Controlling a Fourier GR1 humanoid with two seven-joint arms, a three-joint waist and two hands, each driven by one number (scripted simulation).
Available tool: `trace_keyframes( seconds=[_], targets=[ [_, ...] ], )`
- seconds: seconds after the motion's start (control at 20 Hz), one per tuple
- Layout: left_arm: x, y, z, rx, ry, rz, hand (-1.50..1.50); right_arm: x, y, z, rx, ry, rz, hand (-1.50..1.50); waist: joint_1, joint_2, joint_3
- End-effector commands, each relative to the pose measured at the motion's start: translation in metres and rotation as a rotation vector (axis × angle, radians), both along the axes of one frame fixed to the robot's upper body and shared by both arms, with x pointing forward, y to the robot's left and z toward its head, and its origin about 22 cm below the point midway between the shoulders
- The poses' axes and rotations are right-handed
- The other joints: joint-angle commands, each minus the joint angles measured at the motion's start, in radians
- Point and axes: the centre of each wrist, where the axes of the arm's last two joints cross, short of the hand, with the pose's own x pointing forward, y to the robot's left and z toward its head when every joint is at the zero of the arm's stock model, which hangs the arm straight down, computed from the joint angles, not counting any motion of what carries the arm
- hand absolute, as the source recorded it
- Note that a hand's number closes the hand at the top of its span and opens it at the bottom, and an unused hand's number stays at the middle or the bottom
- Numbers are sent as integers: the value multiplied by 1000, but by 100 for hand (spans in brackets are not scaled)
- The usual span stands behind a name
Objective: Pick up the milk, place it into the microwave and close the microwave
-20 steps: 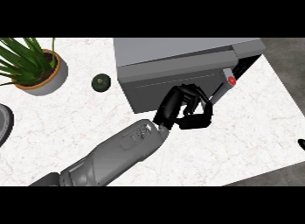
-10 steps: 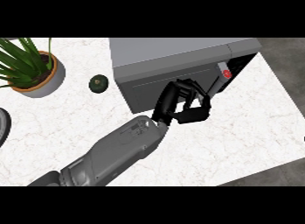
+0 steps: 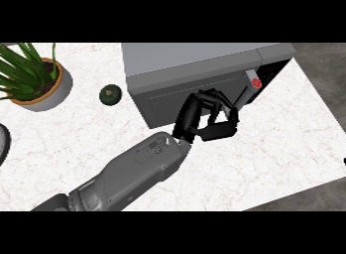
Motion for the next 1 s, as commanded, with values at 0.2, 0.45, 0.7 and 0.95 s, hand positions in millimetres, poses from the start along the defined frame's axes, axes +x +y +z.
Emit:
trace_keyframes(
  seconds=[0.2,0.45,0.7,0.95],
  targets=[
    [29,10,12,-13,-28,137,150,0,3,4,-2,3,59,-150,-9,13,0],
    [28,11,8,-23,-41,144,150,0,5,11,-13,-10,82,-150,-17,17,-1],
    [28,12,5,-24,-48,165,150,-1,3,12,-13,-3,87,-150,-29,16,1],
    [29,11,7,-43,-59,167,150,0,7,17,-5,-18,112,-150,-22,19,-1]
  ],
)
